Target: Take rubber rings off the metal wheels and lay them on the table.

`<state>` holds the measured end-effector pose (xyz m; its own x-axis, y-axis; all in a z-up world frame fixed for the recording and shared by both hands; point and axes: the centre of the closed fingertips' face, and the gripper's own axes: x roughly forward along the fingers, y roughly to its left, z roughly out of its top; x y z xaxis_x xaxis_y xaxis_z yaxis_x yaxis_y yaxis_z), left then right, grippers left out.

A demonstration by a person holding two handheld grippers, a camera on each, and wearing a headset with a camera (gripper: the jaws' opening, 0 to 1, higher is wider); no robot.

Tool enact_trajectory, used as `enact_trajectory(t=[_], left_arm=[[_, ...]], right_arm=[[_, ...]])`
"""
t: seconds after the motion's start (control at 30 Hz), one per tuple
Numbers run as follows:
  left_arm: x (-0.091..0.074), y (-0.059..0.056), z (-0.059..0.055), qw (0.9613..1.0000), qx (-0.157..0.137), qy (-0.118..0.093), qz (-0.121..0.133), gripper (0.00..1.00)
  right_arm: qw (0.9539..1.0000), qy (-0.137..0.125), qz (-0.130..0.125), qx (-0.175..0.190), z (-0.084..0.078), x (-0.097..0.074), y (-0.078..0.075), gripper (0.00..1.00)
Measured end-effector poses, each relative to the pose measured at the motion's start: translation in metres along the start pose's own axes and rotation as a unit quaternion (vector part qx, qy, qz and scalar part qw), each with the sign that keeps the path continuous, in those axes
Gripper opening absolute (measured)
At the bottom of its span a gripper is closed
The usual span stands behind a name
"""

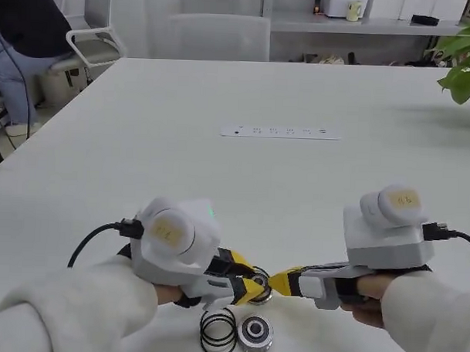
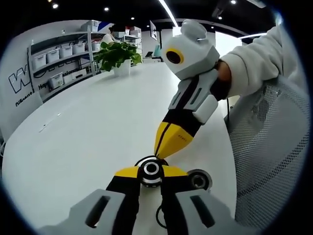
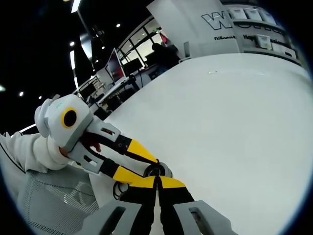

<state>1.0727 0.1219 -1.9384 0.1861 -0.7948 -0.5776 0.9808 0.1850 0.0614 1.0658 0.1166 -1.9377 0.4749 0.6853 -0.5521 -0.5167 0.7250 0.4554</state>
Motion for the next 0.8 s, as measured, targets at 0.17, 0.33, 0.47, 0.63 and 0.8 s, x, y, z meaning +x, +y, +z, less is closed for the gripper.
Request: enact_trajectory(t=[0.17,0.33,0.47,0.63,0.8], left_arm=[[-0.002,-0.006,0.003,0.9999,0.01,0.008,-0.011,0.19],[-0.008,-0.007,0.014,0.9999,0.007,-0.005,-0.014,0.32],[-0.015,-0.007,0.024,0.9997,0.012,-0.013,-0.016,0.36],[-0.026,-0.01,0.033,0.9994,0.024,-0.017,-0.019,0.44],[-0.032,-0.016,0.033,0.9987,0.04,-0.006,-0.031,0.57]], right_arm=[[1.0,0.0,-0.001,-0.001,0.001,0.0,0.0,0.0],[1.0,-0.004,-0.001,0.001,0.002,-0.001,-0.001,0.0],[1.0,-0.006,0.0,0.002,0.003,-0.002,0.0,0.0],[0.9999,-0.011,0.002,0.003,0.006,-0.002,0.002,0.0],[0.9999,-0.012,0.004,0.003,0.007,-0.002,0.002,0.0]])
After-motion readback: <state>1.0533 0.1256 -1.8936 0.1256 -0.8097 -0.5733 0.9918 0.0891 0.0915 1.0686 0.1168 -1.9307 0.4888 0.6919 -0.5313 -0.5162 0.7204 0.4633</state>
